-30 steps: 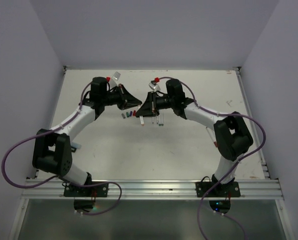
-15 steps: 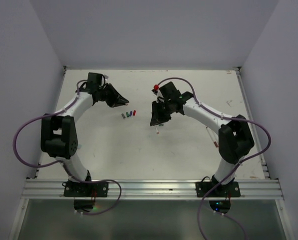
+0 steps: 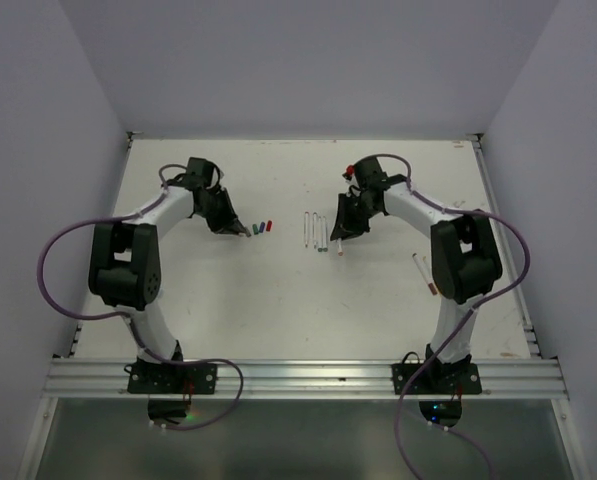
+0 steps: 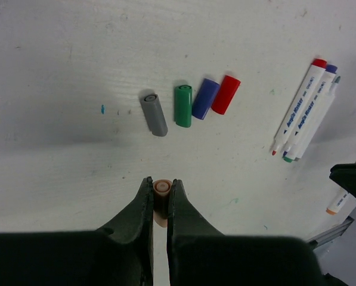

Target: Open the pen caps

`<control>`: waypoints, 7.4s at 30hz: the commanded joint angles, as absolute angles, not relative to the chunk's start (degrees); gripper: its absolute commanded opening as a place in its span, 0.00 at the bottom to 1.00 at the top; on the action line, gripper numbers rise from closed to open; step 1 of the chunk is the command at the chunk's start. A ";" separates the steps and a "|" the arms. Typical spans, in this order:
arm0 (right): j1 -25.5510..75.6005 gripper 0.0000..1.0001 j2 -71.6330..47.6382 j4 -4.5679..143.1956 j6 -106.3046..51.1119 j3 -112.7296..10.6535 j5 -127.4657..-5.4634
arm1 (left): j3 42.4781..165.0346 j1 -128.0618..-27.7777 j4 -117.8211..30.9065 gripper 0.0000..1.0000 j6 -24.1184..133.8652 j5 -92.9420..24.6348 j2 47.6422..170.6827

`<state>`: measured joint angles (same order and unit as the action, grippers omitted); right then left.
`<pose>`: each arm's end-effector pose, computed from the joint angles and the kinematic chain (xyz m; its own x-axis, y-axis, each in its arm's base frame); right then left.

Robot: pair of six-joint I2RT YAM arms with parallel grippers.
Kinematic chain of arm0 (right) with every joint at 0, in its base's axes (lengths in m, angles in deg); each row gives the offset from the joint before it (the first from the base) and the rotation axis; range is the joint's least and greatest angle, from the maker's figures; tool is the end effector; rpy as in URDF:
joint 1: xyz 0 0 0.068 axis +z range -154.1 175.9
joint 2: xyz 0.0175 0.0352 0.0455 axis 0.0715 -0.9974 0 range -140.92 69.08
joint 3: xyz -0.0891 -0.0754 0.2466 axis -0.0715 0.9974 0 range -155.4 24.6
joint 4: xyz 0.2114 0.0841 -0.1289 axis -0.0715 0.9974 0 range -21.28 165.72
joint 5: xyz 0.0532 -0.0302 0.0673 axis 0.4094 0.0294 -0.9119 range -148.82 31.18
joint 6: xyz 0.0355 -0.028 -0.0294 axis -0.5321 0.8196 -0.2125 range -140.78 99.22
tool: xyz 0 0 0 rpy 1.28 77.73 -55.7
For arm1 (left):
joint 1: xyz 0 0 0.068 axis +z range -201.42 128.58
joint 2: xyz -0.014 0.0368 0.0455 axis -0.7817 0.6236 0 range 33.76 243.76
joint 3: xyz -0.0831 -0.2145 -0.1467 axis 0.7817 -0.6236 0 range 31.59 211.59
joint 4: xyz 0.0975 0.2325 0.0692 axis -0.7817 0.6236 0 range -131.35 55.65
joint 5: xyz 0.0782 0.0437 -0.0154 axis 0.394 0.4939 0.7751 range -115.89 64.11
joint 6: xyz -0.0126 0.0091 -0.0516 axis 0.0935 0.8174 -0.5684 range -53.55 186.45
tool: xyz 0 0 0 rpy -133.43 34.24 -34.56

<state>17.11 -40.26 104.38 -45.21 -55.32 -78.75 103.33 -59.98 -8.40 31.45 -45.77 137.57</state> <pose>0.3644 0.1543 0.1970 -0.9658 0.0422 -0.2557 -0.0819 0.8864 0.4557 0.3620 -0.0668 0.1932 -0.8959 -0.4107 -0.1692 -0.2832 0.8216 -0.4947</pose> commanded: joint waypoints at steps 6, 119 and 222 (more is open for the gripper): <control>16.99 0.00 -43.59 101.59 -45.74 -59.07 -77.02 | 107.96 -60.30 -7.35 0.00 35.51 -41.01 143.87; -3.93 0.42 -34.54 114.25 -26.41 -39.91 -53.46 | 97.42 -59.07 -17.89 0.63 32.62 -46.28 131.49; 10.40 0.00 -31.47 62.95 -79.12 -58.12 -106.26 | 84.78 -80.43 -83.72 0.00 6.62 -95.40 124.30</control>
